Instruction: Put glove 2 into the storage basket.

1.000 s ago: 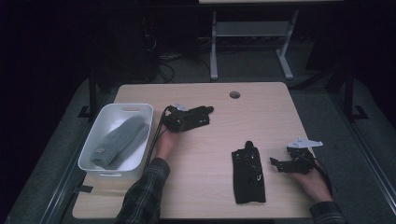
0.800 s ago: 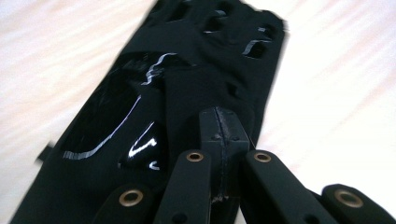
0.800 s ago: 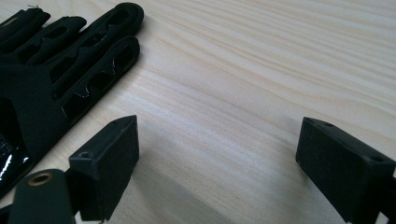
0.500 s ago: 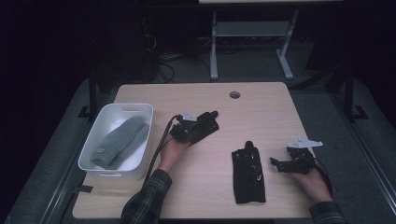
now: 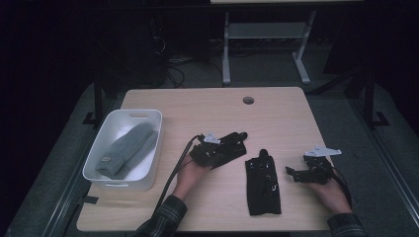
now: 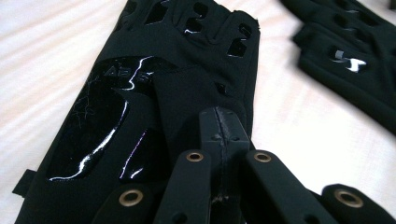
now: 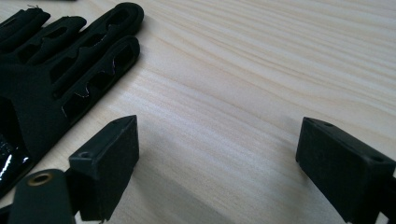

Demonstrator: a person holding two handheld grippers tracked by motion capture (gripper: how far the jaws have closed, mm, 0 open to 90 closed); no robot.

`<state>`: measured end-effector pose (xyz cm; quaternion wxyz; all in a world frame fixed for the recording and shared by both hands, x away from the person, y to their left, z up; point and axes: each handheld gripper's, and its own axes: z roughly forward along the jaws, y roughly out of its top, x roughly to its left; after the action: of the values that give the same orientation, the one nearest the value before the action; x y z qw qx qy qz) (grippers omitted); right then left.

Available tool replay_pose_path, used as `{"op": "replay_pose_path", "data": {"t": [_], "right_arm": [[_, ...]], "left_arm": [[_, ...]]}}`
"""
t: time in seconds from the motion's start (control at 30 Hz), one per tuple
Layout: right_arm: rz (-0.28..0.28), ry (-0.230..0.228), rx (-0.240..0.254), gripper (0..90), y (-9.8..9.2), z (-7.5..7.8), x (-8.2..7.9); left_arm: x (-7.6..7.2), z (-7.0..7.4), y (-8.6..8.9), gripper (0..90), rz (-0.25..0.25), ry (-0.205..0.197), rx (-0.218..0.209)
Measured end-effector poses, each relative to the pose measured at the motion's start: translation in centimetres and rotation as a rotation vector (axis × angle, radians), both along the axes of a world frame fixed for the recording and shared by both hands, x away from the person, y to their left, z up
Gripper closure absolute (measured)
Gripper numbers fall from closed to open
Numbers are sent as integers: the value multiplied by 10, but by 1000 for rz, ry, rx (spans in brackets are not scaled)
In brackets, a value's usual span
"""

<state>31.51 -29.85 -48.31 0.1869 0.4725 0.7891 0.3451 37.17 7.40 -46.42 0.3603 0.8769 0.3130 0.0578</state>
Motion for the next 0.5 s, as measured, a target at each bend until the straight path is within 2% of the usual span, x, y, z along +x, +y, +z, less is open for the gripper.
{"op": "replay_pose_path", "data": {"t": [0.1,0.2,0.37,0.5], "right_arm": [[0,0,1,131,0,0,0],[0,0,0,131,0,0,0],[0,0,0,130,0,0,0],[-1,0,1,131,0,0,0]], "left_arm": [[-4,3,-2,894,-18,-3,4],[-1,11,0,895,-17,-13,-10],[17,24,5,895,-1,-45,14],[34,28,11,895,32,-50,27]]}}
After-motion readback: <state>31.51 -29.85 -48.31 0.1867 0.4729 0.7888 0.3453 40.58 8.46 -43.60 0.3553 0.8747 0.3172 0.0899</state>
